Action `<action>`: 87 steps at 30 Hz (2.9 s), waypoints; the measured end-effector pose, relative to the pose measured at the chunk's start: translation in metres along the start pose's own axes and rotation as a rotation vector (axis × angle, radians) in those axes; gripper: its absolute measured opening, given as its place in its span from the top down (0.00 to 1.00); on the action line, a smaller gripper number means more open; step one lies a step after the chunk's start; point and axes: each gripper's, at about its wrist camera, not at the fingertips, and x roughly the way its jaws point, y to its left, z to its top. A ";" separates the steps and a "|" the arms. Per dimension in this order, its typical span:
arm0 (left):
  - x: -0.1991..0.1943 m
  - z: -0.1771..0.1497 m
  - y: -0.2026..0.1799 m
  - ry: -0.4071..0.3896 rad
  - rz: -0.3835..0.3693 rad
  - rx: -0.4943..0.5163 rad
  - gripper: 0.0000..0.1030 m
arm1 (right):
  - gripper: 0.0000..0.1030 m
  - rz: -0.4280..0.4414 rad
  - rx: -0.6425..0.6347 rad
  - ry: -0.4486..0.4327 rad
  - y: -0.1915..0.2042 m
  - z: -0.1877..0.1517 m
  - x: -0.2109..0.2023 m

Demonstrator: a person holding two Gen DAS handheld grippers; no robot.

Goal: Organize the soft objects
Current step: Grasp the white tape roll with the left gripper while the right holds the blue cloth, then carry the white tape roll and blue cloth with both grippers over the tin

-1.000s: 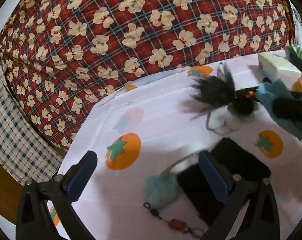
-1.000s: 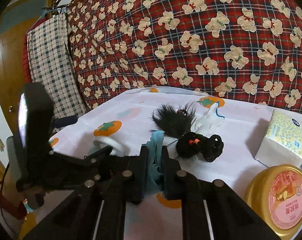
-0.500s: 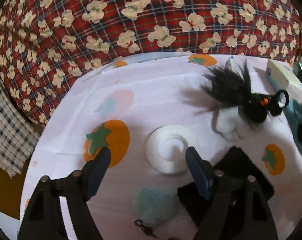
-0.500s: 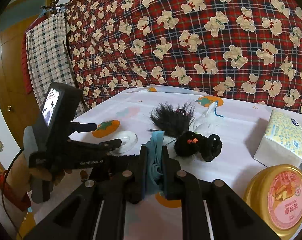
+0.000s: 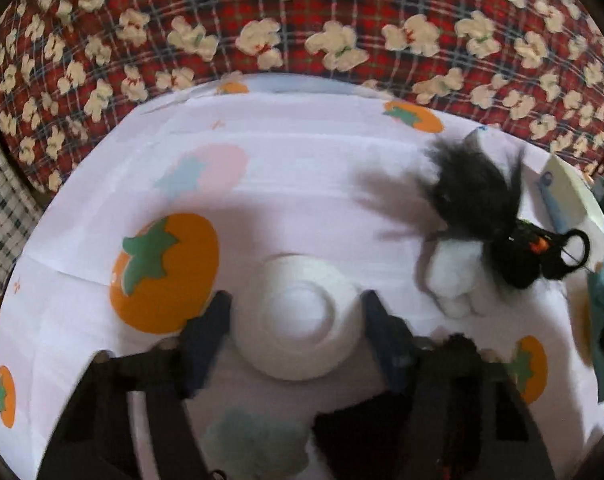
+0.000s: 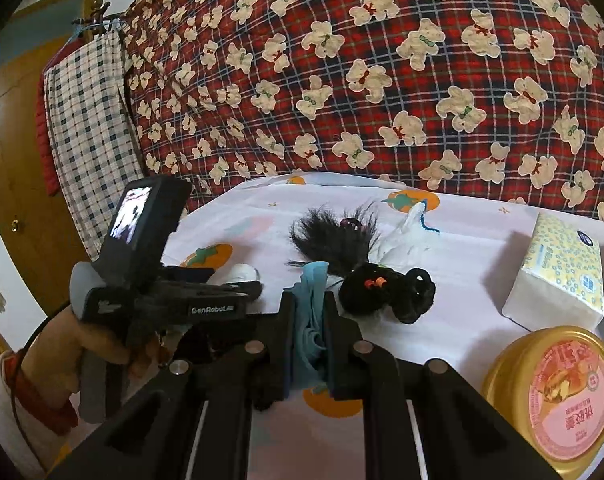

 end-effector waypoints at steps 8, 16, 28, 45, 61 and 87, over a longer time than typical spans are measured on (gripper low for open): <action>-0.036 -0.007 -0.003 -0.156 0.073 -0.031 0.38 | 0.87 -0.006 -0.007 -0.063 -0.001 0.003 -0.012; -0.086 -0.031 -0.031 -0.390 0.022 -0.164 0.38 | 0.87 -0.091 -0.041 -0.154 -0.001 0.007 -0.029; -0.100 -0.051 -0.070 -0.455 -0.007 -0.210 0.38 | 0.87 -0.165 -0.091 -0.194 -0.018 0.000 -0.053; -0.121 -0.058 -0.134 -0.505 -0.103 -0.177 0.38 | 0.87 -0.179 -0.029 -0.356 -0.085 -0.009 -0.125; -0.136 -0.046 -0.220 -0.530 -0.218 -0.066 0.38 | 0.87 -0.351 0.066 -0.363 -0.167 -0.010 -0.163; -0.129 -0.024 -0.364 -0.520 -0.378 0.121 0.38 | 0.87 -0.640 0.143 -0.297 -0.289 -0.020 -0.210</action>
